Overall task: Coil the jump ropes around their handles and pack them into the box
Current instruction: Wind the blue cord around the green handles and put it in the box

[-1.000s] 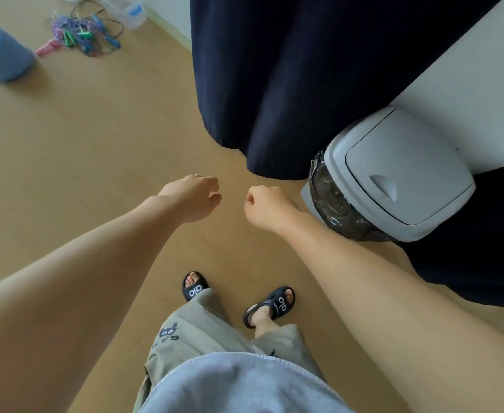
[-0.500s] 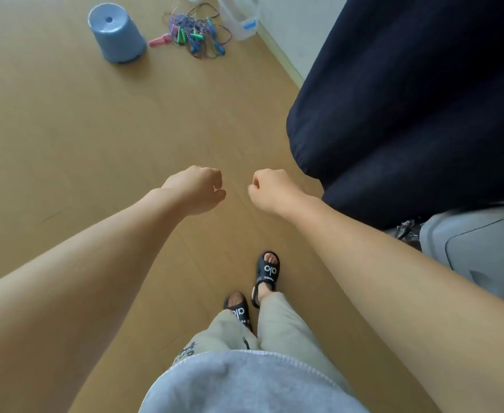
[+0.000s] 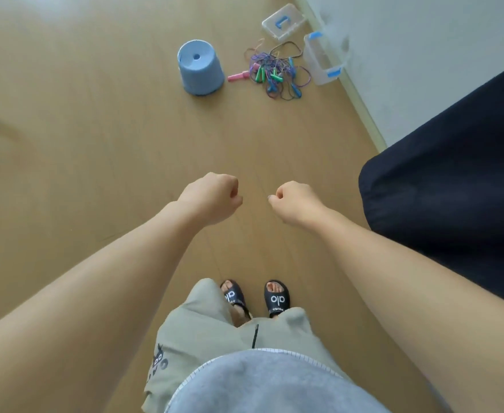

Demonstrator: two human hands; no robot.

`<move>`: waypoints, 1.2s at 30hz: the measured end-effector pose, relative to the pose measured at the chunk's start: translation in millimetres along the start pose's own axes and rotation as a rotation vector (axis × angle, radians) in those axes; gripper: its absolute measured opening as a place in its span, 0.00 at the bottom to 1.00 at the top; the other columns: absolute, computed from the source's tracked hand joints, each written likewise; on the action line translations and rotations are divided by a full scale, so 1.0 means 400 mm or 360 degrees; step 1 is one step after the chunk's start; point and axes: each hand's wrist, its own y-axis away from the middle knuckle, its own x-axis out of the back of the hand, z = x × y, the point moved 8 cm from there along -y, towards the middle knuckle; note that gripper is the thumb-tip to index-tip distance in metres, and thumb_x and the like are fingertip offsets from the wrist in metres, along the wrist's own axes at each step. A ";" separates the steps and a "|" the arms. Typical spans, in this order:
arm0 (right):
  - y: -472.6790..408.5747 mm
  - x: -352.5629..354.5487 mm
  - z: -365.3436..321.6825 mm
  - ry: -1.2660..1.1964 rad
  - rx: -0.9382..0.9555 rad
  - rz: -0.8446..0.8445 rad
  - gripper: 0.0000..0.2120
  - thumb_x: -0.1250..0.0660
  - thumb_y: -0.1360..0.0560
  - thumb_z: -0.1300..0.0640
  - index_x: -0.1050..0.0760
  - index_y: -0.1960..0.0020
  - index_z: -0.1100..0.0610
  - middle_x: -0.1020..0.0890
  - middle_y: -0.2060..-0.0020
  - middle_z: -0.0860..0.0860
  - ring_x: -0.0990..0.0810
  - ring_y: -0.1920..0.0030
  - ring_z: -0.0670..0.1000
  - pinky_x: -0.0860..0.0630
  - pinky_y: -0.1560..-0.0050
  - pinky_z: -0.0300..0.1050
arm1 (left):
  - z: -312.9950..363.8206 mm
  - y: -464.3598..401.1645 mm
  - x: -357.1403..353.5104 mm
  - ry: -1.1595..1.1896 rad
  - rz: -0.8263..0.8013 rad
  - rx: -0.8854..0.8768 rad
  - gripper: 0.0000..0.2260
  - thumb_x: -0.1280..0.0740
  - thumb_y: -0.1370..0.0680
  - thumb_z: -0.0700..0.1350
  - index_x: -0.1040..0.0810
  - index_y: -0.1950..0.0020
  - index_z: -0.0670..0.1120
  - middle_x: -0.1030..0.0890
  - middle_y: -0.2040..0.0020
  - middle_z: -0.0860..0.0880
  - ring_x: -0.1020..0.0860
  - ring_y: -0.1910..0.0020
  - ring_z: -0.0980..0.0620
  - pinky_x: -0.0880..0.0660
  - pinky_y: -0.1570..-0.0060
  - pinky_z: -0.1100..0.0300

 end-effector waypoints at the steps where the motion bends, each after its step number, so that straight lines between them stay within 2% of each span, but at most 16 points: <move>1: -0.040 0.018 -0.044 0.0005 0.0008 -0.0001 0.15 0.43 0.21 0.53 0.35 0.65 0.55 0.24 0.65 0.53 0.27 0.66 0.55 0.30 0.62 0.45 | -0.032 -0.035 0.032 0.0003 -0.0001 0.0017 0.11 0.40 0.21 0.49 0.29 0.62 0.47 0.23 0.60 0.48 0.26 0.65 0.46 0.33 0.69 0.59; 5: -0.223 0.080 -0.210 0.0014 -0.0002 -0.0001 0.14 0.46 0.20 0.54 0.32 0.63 0.56 0.21 0.62 0.54 0.24 0.63 0.56 0.28 0.61 0.45 | -0.177 -0.208 0.157 0.0063 -0.0008 0.0056 0.13 0.40 0.22 0.50 0.30 0.64 0.47 0.20 0.60 0.47 0.22 0.61 0.44 0.28 0.65 0.58; 7: -0.319 0.104 -0.282 -0.0019 -0.0041 -0.0005 0.10 0.46 0.21 0.58 0.27 0.55 0.56 0.19 0.56 0.54 0.19 0.57 0.56 0.24 0.56 0.46 | -0.250 -0.311 0.219 0.0148 -0.0011 0.0039 0.11 0.40 0.22 0.49 0.30 0.63 0.48 0.19 0.60 0.48 0.19 0.59 0.44 0.26 0.63 0.57; 9: -0.395 0.124 -0.351 -0.0058 -0.0099 -0.0035 0.12 0.47 0.24 0.62 0.26 0.48 0.55 0.19 0.51 0.55 0.19 0.50 0.57 0.22 0.51 0.48 | -0.311 -0.403 0.276 0.0172 -0.0045 -0.0007 0.09 0.40 0.23 0.49 0.30 0.62 0.50 0.20 0.60 0.49 0.19 0.60 0.45 0.24 0.62 0.56; 13: -0.530 0.187 -0.477 -0.0149 -0.0158 0.0000 0.15 0.45 0.25 0.64 0.26 0.43 0.54 0.23 0.46 0.53 0.22 0.48 0.57 0.23 0.49 0.48 | -0.388 -0.578 0.388 0.0036 -0.0151 -0.0101 0.05 0.38 0.24 0.48 0.30 0.59 0.51 0.20 0.59 0.50 0.21 0.60 0.45 0.29 0.66 0.58; 17: -0.656 0.268 -0.561 -0.0273 -0.0210 0.0053 0.13 0.43 0.26 0.63 0.25 0.46 0.54 0.22 0.46 0.54 0.21 0.49 0.58 0.24 0.50 0.47 | -0.383 -0.742 0.511 -0.0055 -0.0240 -0.0247 0.02 0.39 0.25 0.45 0.29 0.56 0.51 0.22 0.57 0.50 0.22 0.59 0.45 0.25 0.63 0.54; 22: -0.864 0.393 -0.610 -0.0437 -0.0287 0.0199 0.09 0.42 0.25 0.58 0.24 0.50 0.54 0.17 0.51 0.55 0.17 0.52 0.57 0.20 0.47 0.51 | -0.341 -0.967 0.647 -0.0172 -0.0272 -0.0429 0.03 0.38 0.24 0.43 0.27 0.56 0.51 0.22 0.56 0.50 0.23 0.58 0.45 0.25 0.62 0.54; 24: -0.951 0.439 -0.631 -0.0447 -0.0313 0.0224 0.08 0.41 0.22 0.53 0.25 0.51 0.54 0.18 0.51 0.55 0.19 0.50 0.58 0.21 0.47 0.51 | -0.335 -1.056 0.700 -0.0190 -0.0252 -0.0463 0.03 0.38 0.24 0.43 0.27 0.55 0.50 0.22 0.57 0.51 0.23 0.59 0.46 0.25 0.61 0.54; 27: -1.075 0.499 -0.668 -0.0429 -0.0345 0.0203 0.09 0.42 0.20 0.51 0.30 0.58 0.54 0.20 0.53 0.55 0.22 0.52 0.59 0.24 0.51 0.48 | -0.337 -1.184 0.770 -0.0230 -0.0249 -0.0485 0.03 0.38 0.23 0.44 0.25 0.54 0.49 0.21 0.57 0.51 0.23 0.58 0.46 0.23 0.59 0.52; 30: -1.174 0.565 -0.708 -0.0435 -0.0386 0.0194 0.09 0.42 0.20 0.51 0.28 0.55 0.54 0.18 0.52 0.55 0.21 0.50 0.59 0.24 0.51 0.47 | -0.330 -1.301 0.833 -0.0252 -0.0276 -0.0554 0.03 0.39 0.22 0.44 0.25 0.53 0.48 0.21 0.58 0.50 0.23 0.59 0.46 0.24 0.61 0.53; 33: -1.262 0.632 -0.759 -0.0447 -0.0419 0.0200 0.07 0.40 0.20 0.51 0.27 0.52 0.53 0.20 0.49 0.54 0.22 0.49 0.58 0.27 0.54 0.46 | -0.327 -1.415 0.896 -0.0283 -0.0297 -0.0611 0.04 0.40 0.22 0.44 0.26 0.53 0.46 0.23 0.62 0.50 0.27 0.64 0.47 0.29 0.65 0.57; 36: -1.356 0.699 -0.810 -0.0514 -0.0480 0.0245 0.06 0.40 0.20 0.52 0.27 0.52 0.53 0.20 0.49 0.54 0.22 0.49 0.58 0.26 0.53 0.46 | -0.343 -1.544 0.951 -0.0341 -0.0334 -0.0653 0.05 0.40 0.21 0.44 0.26 0.54 0.47 0.28 0.65 0.54 0.29 0.65 0.49 0.29 0.63 0.56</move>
